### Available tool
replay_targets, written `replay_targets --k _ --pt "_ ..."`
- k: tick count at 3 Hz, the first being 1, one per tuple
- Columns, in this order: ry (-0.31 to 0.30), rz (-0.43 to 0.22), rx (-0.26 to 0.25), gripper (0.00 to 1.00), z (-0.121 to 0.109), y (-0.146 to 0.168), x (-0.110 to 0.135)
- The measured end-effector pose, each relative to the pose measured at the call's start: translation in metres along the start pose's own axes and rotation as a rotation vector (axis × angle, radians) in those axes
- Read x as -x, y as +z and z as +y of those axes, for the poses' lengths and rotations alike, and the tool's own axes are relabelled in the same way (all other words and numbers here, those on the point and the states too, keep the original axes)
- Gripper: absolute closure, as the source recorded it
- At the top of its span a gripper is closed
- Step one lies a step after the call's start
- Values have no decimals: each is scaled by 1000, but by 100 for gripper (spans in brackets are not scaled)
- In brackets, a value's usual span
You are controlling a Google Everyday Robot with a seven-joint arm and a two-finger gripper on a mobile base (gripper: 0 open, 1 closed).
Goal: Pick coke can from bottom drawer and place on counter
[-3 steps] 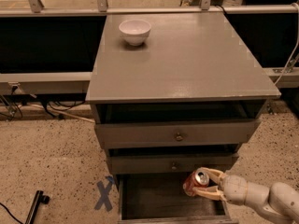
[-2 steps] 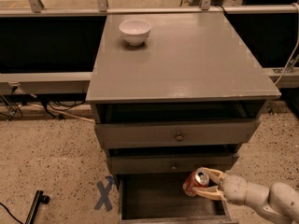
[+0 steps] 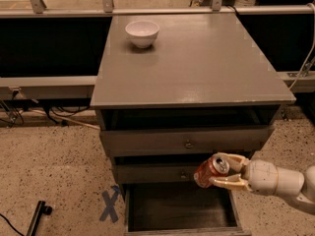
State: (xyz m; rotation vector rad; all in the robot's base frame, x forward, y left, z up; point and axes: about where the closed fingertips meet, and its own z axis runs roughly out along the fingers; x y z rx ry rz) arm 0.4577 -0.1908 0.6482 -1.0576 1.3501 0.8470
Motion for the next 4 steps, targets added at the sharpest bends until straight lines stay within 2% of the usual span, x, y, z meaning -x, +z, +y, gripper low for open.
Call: replay_targets --k 1,2,3,4 --pt "-34 17 30 100 -10 -4 64" --pt "-63 58 40 100 -18 -9 112" --pt "-118 151 61 100 -29 -7 172" --pt "-118 151 61 100 -29 -7 172"
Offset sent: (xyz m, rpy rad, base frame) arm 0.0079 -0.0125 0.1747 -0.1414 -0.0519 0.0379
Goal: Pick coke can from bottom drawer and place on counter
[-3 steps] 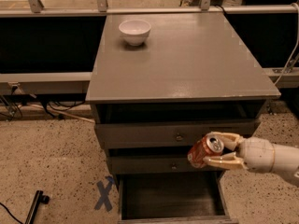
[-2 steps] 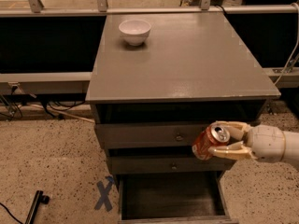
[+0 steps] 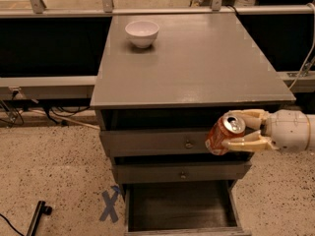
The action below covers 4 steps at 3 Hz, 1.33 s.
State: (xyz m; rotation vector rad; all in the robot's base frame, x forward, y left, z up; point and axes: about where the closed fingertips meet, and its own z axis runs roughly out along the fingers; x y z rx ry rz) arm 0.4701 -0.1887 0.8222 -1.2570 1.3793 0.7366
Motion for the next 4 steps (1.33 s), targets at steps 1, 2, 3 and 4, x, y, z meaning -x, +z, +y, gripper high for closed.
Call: replay_targets --k 1,2,3,4 --pt "-11 -11 7 100 0 3 3" --pt "-60 -16 26 100 -18 7 36" --pt "-132 -11 48 100 -48 12 87" --pt "-155 -27 63 100 -79 20 121"
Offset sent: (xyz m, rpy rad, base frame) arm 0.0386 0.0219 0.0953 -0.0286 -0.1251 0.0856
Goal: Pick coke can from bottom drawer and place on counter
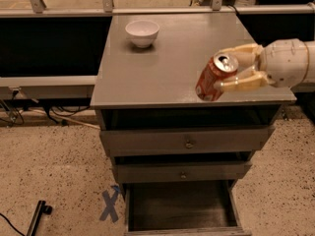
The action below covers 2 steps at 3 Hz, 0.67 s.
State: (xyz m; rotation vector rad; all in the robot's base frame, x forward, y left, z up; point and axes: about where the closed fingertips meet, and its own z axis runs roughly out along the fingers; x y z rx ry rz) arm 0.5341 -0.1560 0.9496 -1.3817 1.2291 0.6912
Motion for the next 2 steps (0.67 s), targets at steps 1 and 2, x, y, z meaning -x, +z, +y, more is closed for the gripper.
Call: replay_targets --k 1,2 --pt "46 -68 -36 100 -27 10 7" --pt "132 -65 -165 100 -62 22 -6"
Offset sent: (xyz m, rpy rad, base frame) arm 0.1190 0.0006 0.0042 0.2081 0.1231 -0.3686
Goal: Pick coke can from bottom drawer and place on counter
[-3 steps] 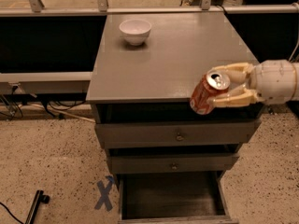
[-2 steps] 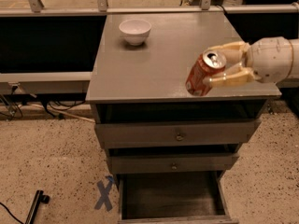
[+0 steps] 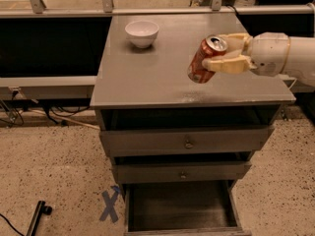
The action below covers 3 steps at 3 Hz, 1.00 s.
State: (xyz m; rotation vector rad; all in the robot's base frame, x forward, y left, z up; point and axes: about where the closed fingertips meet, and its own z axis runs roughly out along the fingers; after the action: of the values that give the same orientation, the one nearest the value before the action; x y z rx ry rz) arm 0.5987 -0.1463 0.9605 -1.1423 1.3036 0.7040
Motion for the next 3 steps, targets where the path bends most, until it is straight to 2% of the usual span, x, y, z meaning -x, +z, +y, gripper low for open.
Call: replay_targets --k 1,2,3 --pt "51 100 -67 100 -35 20 -5" --pt "120 220 -64 100 -71 39 -26" --pt "164 303 -3 85 -83 45 -40"
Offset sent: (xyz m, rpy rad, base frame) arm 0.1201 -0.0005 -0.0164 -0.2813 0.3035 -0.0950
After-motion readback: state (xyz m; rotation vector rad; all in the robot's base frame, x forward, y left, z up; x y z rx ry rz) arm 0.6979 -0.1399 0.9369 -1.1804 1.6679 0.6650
